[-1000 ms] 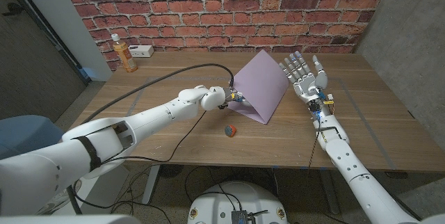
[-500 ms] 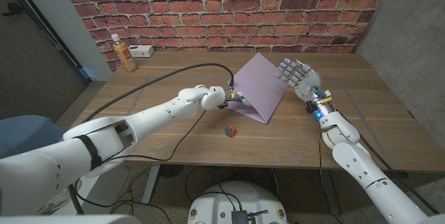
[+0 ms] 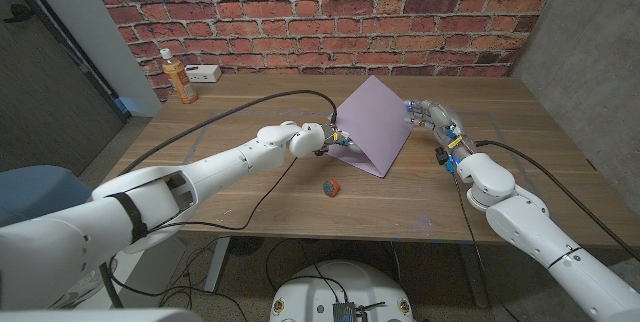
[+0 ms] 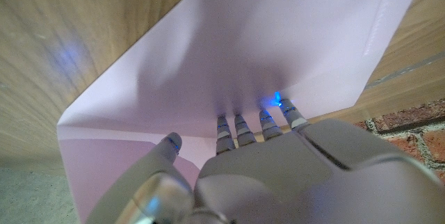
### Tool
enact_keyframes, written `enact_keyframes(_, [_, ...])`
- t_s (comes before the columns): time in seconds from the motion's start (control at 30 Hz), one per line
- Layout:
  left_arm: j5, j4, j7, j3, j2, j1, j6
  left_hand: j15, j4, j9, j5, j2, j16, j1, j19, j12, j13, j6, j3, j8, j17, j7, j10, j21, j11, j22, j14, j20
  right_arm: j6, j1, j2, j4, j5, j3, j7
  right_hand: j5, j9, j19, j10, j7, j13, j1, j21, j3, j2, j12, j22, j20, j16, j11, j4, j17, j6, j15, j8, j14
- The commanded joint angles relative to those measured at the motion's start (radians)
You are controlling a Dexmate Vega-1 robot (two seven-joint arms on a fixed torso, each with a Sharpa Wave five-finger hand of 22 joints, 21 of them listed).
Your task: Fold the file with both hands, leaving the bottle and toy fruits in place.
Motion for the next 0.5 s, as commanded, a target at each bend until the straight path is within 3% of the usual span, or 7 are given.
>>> enact_keyframes(0.03, [0.012,-0.034,0.009,-0.007,0.013,0.003,0.025,-0.006,0.004,0.002,0.010,0.079,0.001,-0.014,0.009,0.000,0.002,-0.005,-0.003,0.009,0.004,0.000,-0.001,0.001,0.002,0.002,-0.004,0.004,-0.172,0.063,-0.107,-0.060,-0.285,-0.088,-0.157,0.005,0.005,-0.015,0.019,-0.003,0.003,0.018,-0.005,0.008,-0.010,0.008,0.001,-0.009,0.006,-0.002,-0.008,0.002,0.026,-0.014,0.002,0.001])
enact_keyframes(0.17, [0.021,-0.076,0.024,-0.024,0.032,0.014,0.048,-0.007,0.004,0.002,0.011,0.079,0.003,-0.014,0.011,0.002,0.002,0.004,-0.003,0.012,0.004,0.002,0.002,0.000,0.003,0.002,0.001,0.005,-0.188,0.091,-0.124,-0.057,-0.293,-0.107,-0.114,0.003,0.005,-0.025,0.037,-0.008,0.003,0.026,-0.006,0.010,-0.012,0.012,0.001,-0.015,0.006,-0.011,-0.014,0.002,0.038,-0.033,-0.002,-0.004])
enact_keyframes(0.27, [0.027,-0.093,0.030,-0.033,0.041,0.021,0.060,-0.009,0.003,0.002,0.011,0.078,0.004,-0.014,0.014,0.003,0.002,0.007,-0.003,0.013,0.004,0.003,0.005,0.001,0.004,0.002,0.005,0.006,-0.201,0.119,-0.140,-0.054,-0.283,-0.124,-0.058,0.000,0.006,-0.019,0.071,-0.011,0.002,0.035,0.000,0.011,-0.011,0.020,0.001,-0.034,0.012,-0.016,-0.019,0.001,0.057,-0.060,-0.005,0.007])
enact_keyframes(0.5, [0.037,-0.107,0.035,-0.040,0.049,0.027,0.068,-0.012,0.003,0.002,0.013,0.079,0.006,-0.013,0.020,0.004,0.002,0.009,-0.003,0.013,0.004,0.006,0.008,0.001,0.007,0.002,0.012,0.006,-0.235,0.199,-0.153,-0.043,-0.310,-0.196,0.039,-0.005,0.008,0.009,0.117,0.011,0.002,0.041,0.011,0.008,-0.010,0.027,0.000,-0.041,0.025,0.003,-0.020,0.000,0.107,-0.061,0.000,0.039])
